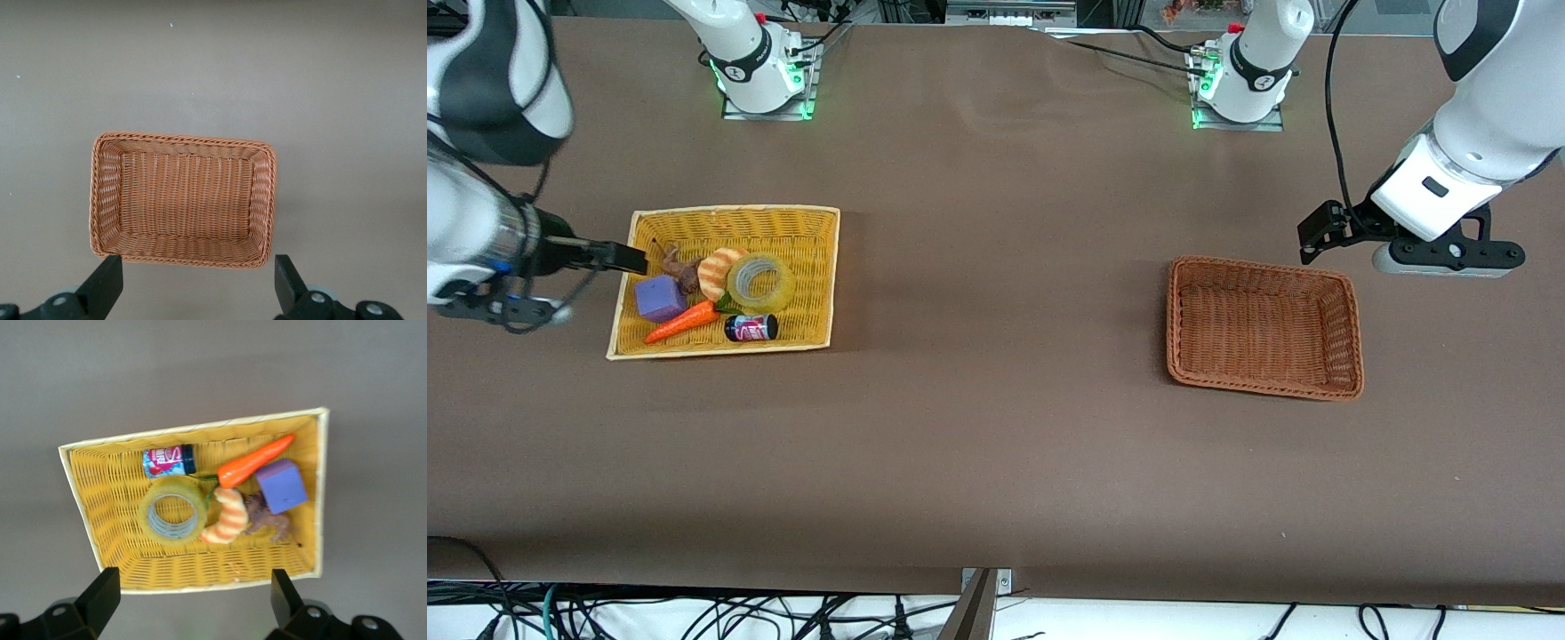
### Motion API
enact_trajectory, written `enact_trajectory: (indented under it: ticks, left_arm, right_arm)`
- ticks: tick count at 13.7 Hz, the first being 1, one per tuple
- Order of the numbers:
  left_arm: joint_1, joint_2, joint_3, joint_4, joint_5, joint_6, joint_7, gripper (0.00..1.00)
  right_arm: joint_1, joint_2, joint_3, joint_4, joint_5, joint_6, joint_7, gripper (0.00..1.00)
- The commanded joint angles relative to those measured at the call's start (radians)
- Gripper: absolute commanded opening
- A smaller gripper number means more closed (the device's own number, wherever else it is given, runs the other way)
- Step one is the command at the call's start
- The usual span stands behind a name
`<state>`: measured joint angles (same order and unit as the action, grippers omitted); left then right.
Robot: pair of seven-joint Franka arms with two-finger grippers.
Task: Transfer tape with both arms
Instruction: 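Lower the right gripper and grasp the clear tape roll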
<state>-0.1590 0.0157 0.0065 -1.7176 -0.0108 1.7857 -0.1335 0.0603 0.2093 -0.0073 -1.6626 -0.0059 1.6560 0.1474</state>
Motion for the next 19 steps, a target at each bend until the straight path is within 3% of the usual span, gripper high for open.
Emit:
enact_trajectory:
  ticks: [1, 3, 9, 14, 19]
  left_arm:
    - [0.003, 0.009, 0.001, 0.026, 0.008, -0.015, 0.011, 1.00]
    - [0.003, 0.009, 0.001, 0.024, 0.008, -0.017, 0.011, 1.00]
    - [-0.004, 0.018, 0.000, 0.027, 0.009, -0.015, 0.006, 1.00]
    - [0.006, 0.017, -0.019, 0.026, 0.009, -0.019, 0.008, 1.00]
    - [0.022, 0.017, -0.013, 0.024, 0.009, -0.028, 0.012, 1.00]
  right_arm:
    - [0.007, -0.057, 0.085, -0.214, -0.003, 0.149, 0.174, 1.00]
    - [0.007, -0.061, 0.138, -0.323, -0.008, 0.270, 0.212, 1.00]
    - [0.007, -0.048, 0.167, -0.587, -0.008, 0.589, 0.212, 1.00]
    - [0.009, -0.008, 0.170, -0.663, -0.009, 0.721, 0.212, 1.00]
    - [0.009, 0.051, 0.170, -0.666, -0.014, 0.801, 0.210, 1.00]
